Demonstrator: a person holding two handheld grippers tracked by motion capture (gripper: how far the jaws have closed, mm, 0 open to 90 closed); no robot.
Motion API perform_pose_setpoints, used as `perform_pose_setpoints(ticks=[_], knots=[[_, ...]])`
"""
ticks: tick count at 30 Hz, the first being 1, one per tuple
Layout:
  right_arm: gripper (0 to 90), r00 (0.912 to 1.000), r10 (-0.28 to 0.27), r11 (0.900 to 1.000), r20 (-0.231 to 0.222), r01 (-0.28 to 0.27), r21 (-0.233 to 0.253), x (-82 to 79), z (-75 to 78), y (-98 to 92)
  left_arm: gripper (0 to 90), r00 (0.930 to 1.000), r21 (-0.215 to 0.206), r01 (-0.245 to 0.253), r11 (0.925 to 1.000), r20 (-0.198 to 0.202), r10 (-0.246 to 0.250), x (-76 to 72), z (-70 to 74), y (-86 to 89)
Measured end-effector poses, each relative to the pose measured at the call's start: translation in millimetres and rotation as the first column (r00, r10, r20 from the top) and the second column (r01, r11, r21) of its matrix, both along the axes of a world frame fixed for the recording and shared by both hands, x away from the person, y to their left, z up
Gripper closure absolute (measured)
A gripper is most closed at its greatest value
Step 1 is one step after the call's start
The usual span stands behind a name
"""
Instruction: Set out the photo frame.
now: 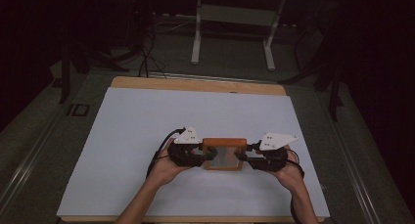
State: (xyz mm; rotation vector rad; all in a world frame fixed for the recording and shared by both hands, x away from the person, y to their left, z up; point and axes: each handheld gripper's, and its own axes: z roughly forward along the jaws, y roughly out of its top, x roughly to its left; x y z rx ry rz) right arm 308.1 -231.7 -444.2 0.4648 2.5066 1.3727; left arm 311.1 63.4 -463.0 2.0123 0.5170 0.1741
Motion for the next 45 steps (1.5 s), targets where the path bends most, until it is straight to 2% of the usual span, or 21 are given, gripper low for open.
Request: perform_pose_setpoints(ticks=[5,15,24,31,34,37,40,45], knots=[[63.2,0.9995,0.005,0.999,-0.031,-0.004,0.034,8.0,-2.3,15.1,59.4,0.9994,-0.027,-0.033,0.9991,-0.014,0.032,0.0,3.8,16.8],[62.5,0.9985,0.005,0.999,-0.054,-0.002,0.052,15.4,-3.0,33.4,59.0,0.9964,-0.047,-0.079,0.9957,-0.034,0.078,0.1,4.0,34.9],[61.9,0.9936,-0.006,0.996,-0.112,0.016,0.084,21.9,-10.0,41.5,58.4,0.9923,-0.061,-0.103,0.9927,-0.075,0.099,4.3,1.1,42.4],[61.4,0.9907,-0.013,0.995,-0.136,0.027,0.1,25.9,-14.4,44.2,58.3,0.9893,-0.062,-0.116,0.9913,-0.096,0.11,6.7,-1.3,44.9],[61.3,0.9877,-0.017,0.993,-0.156,0.035,0.117,28.4,-17.3,46.2,58.1,0.9853,-0.08,-0.127,0.9887,-0.125,0.116,9.3,-3.8,48.1],[61.3,0.9855,-0.019,0.991,-0.169,0.041,0.124,29.2,-18.7,46.8,58.0,0.9849,-0.08,-0.127,0.9886,-0.128,0.116,9.7,-3.9,48.7],[61.3,0.9814,-0.026,0.988,-0.19,0.053,0.142,31.4,-22.6,48.5,57.5,0.9809,-0.086,-0.141,0.9863,-0.148,0.127,13.2,-6.2,51.2],[62.0,0.9797,-0.04,0.988,-0.197,0.067,0.137,32.5,-24.8,52.7,55.4,0.9765,-0.093,-0.153,0.9839,-0.167,0.136,17.3,-11.0,54.1]])
